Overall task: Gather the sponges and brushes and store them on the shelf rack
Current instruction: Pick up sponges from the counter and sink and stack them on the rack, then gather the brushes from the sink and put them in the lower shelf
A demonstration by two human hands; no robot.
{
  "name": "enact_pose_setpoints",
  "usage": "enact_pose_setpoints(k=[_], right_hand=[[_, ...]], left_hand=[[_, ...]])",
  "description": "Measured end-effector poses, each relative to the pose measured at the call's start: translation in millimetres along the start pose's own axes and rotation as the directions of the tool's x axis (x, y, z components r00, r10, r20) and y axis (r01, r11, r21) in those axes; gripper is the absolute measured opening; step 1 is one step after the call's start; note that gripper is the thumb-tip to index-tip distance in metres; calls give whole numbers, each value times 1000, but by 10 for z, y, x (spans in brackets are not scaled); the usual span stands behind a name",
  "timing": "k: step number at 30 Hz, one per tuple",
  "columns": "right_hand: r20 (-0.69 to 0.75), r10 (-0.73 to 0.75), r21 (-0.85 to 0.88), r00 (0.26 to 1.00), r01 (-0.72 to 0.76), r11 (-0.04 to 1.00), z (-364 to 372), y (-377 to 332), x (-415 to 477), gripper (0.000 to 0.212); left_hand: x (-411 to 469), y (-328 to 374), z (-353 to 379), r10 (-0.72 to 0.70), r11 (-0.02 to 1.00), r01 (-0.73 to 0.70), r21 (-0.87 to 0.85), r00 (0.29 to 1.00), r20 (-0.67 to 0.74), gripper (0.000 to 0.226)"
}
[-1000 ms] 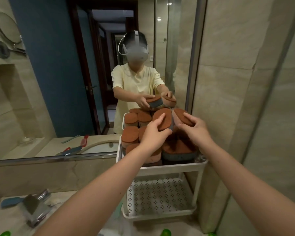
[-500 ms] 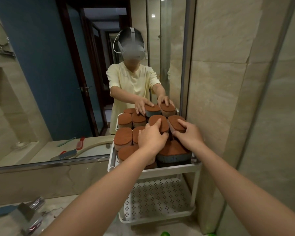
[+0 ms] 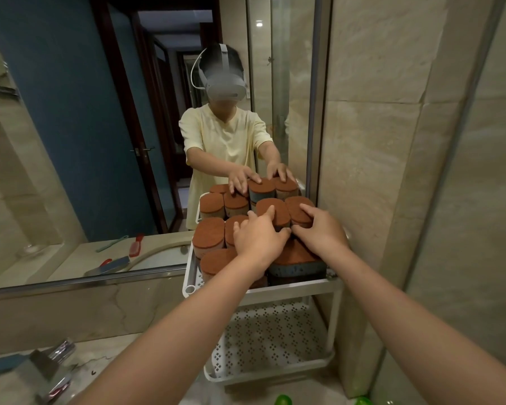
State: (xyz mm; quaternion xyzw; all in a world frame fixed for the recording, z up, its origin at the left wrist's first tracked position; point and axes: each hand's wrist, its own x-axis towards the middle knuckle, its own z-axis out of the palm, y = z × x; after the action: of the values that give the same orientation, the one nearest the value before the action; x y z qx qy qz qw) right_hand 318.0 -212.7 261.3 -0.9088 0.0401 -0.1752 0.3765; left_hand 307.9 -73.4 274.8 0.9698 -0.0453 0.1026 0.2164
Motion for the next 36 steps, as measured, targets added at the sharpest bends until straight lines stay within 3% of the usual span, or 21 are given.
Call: enact_pose_setpoints(k=[6, 10, 15, 20, 27, 36], right_hand=[[75, 46, 66, 996, -51, 997, -29, -51, -118, 66], [-85, -45, 159, 995, 58, 986, -67, -151, -344, 60], [-255, -161, 351, 953, 247, 903, -1, -402, -726, 47], [-157, -278, 495, 948, 319, 808, 233, -694, -1133, 44], [20, -463, 614, 886, 354, 705, 843, -1078, -1776, 45], [317, -517, 618, 795, 240, 749, 1665, -1278, -2558, 46]], left_hand=[[-77, -54, -45, -10, 987, 19, -160, 998, 55, 80], [-233, -129, -102, 10, 943, -24, -331, 999, -44, 71], [-672, -277, -190, -69, 752, -127, -647, 961, -269, 48], [-1144, -631, -323, -216, 656, -158, -738, 898, -384, 37], [-1913, -1300, -426, -403, 647, -68, -759, 815, -417, 42], [-2733, -2152, -338, -592, 638, 107, -763, 702, -396, 38]])
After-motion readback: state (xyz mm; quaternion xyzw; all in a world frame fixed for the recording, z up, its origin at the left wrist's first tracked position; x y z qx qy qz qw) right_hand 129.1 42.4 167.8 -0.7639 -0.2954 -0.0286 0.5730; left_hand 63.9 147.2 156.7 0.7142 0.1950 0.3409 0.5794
